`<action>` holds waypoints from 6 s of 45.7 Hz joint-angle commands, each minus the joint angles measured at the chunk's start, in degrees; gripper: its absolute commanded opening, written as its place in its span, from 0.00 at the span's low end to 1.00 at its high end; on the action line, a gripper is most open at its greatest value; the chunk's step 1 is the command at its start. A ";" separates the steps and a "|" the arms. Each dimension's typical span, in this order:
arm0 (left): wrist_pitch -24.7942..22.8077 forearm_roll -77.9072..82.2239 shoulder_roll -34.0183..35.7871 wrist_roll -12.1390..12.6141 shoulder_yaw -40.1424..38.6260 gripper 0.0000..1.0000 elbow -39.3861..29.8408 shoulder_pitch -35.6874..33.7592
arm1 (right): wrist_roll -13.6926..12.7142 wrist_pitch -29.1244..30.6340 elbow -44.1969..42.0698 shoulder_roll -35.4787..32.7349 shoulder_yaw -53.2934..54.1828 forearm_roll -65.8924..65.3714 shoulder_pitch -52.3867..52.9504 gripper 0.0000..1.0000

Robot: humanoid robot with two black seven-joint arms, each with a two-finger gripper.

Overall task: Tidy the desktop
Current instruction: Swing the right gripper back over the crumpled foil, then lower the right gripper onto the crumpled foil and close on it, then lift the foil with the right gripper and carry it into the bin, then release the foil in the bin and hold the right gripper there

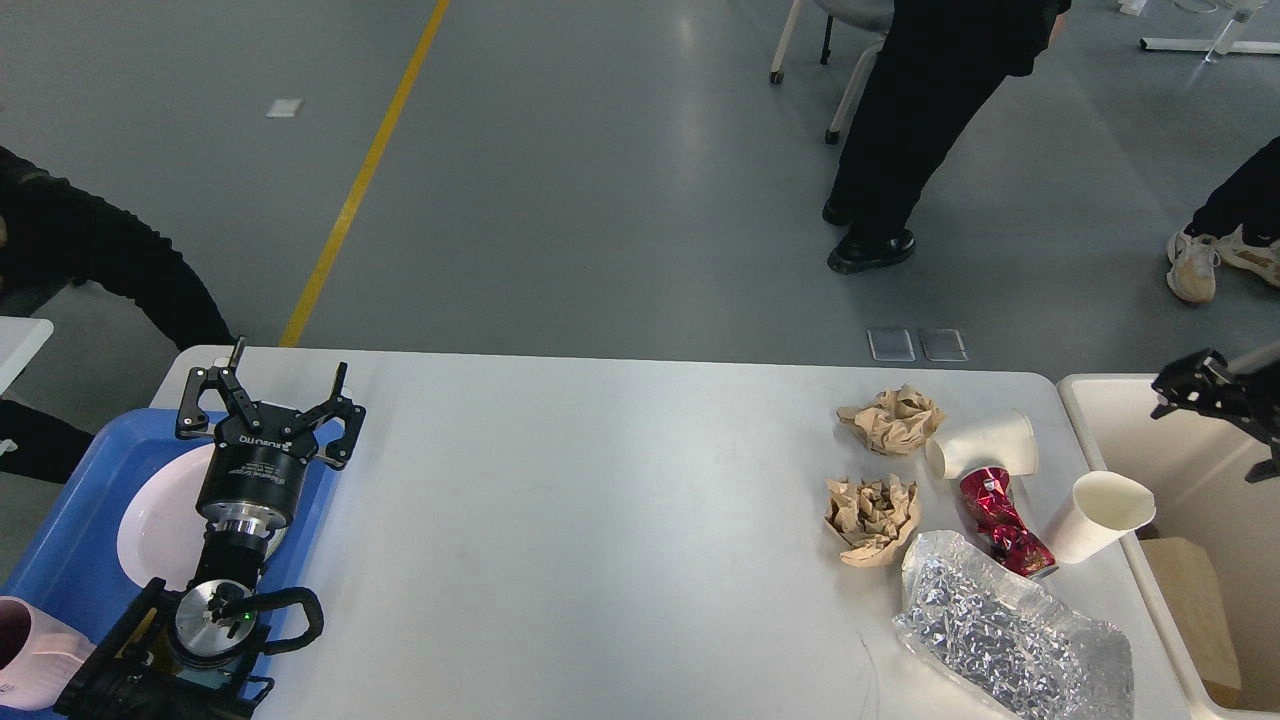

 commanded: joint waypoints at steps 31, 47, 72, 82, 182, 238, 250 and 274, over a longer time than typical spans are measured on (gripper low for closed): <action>0.00 0.00 -0.02 0.03 0.00 0.96 0.00 0.04 | -0.23 15.42 49.68 17.02 -10.92 0.57 51.79 0.97; 0.00 0.00 0.07 0.03 0.00 0.96 0.00 -0.04 | 0.21 10.59 49.24 16.14 -10.57 -0.39 48.29 0.88; 0.00 0.00 -0.02 0.03 0.00 0.96 0.00 0.04 | 0.65 -20.08 48.89 17.72 0.51 -27.72 8.47 0.82; 0.00 0.00 -0.02 0.03 0.09 0.96 0.00 0.04 | 0.47 -22.55 48.72 20.26 0.51 -42.57 1.96 0.70; 0.00 0.00 -0.02 0.03 0.09 0.96 0.00 0.04 | 1.09 -25.72 36.66 22.47 -2.04 -40.04 -8.52 0.00; 0.00 0.00 -0.02 0.03 0.00 0.96 0.00 0.04 | 1.79 -5.58 38.80 15.36 -28.93 6.29 43.10 0.00; 0.00 0.00 0.07 0.03 0.00 0.96 0.00 0.04 | 1.79 -25.25 23.05 2.88 -26.30 5.84 23.85 0.00; 0.00 0.00 -0.02 0.03 0.00 0.96 0.00 0.04 | 2.41 -36.53 -31.67 10.94 13.15 5.84 -39.16 0.00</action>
